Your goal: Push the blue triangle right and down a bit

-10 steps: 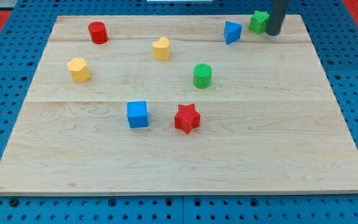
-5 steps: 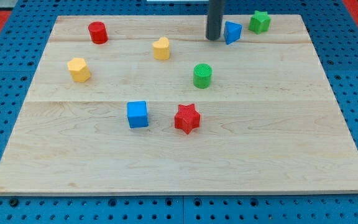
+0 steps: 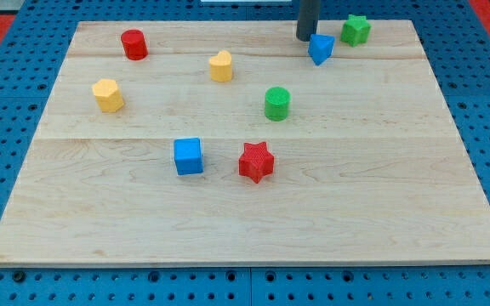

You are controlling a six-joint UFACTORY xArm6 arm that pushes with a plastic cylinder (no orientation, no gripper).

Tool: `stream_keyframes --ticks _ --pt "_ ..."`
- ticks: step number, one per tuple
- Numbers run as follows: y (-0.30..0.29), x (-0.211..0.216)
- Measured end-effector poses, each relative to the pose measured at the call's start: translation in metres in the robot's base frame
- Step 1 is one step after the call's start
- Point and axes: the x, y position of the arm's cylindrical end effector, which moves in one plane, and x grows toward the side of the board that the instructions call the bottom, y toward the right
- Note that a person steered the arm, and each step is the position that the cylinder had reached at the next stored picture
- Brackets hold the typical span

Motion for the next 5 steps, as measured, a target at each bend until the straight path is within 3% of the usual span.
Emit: stream_keyframes --ticks 3,5 --pt "0.051 0.037" --pt "0.053 0.057"
